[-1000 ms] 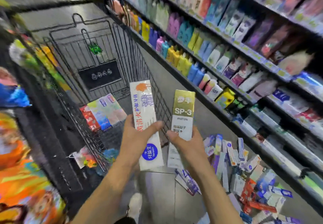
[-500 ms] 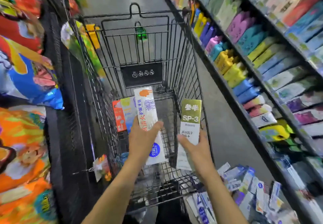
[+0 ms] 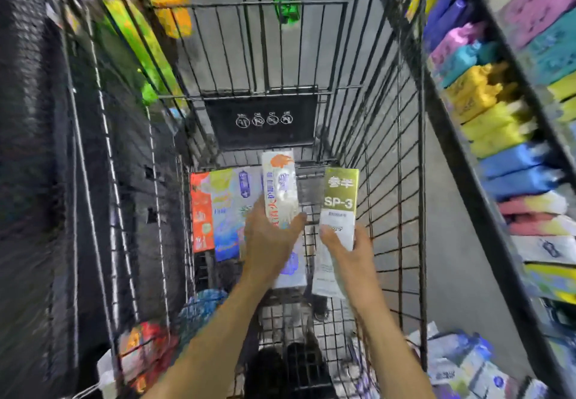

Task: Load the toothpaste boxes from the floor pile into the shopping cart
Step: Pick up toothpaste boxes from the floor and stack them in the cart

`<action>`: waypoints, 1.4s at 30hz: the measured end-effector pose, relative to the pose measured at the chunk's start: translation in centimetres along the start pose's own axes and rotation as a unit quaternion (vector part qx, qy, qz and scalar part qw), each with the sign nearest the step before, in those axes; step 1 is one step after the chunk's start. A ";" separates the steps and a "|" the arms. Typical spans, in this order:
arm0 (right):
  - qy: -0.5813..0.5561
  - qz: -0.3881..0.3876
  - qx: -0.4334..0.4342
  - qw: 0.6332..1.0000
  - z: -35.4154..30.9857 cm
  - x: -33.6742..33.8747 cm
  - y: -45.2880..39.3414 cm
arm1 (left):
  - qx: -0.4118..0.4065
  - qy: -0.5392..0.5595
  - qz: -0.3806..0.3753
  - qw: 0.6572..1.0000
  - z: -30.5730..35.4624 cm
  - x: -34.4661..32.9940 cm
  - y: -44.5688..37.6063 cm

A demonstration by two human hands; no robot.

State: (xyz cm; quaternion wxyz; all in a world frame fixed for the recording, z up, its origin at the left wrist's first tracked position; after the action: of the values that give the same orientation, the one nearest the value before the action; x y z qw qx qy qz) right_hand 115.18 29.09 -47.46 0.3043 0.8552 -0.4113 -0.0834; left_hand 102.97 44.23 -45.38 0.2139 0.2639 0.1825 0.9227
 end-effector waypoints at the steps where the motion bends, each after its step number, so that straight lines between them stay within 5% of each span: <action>1: 0.007 0.000 0.004 1.000 0.4 -0.4 -1.2 | 0.008 -0.005 0.000 1.000 -0.7 -0.7 -1.0; 9: 0.032 0.023 -0.001 0.999 5.4 -1.5 -7.3 | 0.049 -0.049 -0.005 0.998 -6.9 -5.4 -7.9; 25: -0.015 0.053 -0.057 0.997 8.0 0.0 -8.3 | 0.064 -0.198 -0.011 0.978 -7.5 -8.4 -11.1; 42: -0.042 0.035 -0.077 0.996 8.6 -0.7 -9.2 | -0.127 -0.426 0.048 0.895 -8.6 -7.6 -12.8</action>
State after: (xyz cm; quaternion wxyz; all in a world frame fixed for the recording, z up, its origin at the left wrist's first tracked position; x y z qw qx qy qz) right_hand 117.40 30.12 -59.81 0.3539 0.8102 -0.4458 -0.1399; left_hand 107.80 49.31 -61.07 0.2584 0.6105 -0.0578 0.7465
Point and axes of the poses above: each hand's wrist, its own y-axis away from the middle knuckle, its own x-axis out of the back of the hand, z = x × y, the point moved 9 cm from there along -y, towards the middle knuckle, and after that the axes turned 1 degree about -z, right-handed, at the moved point
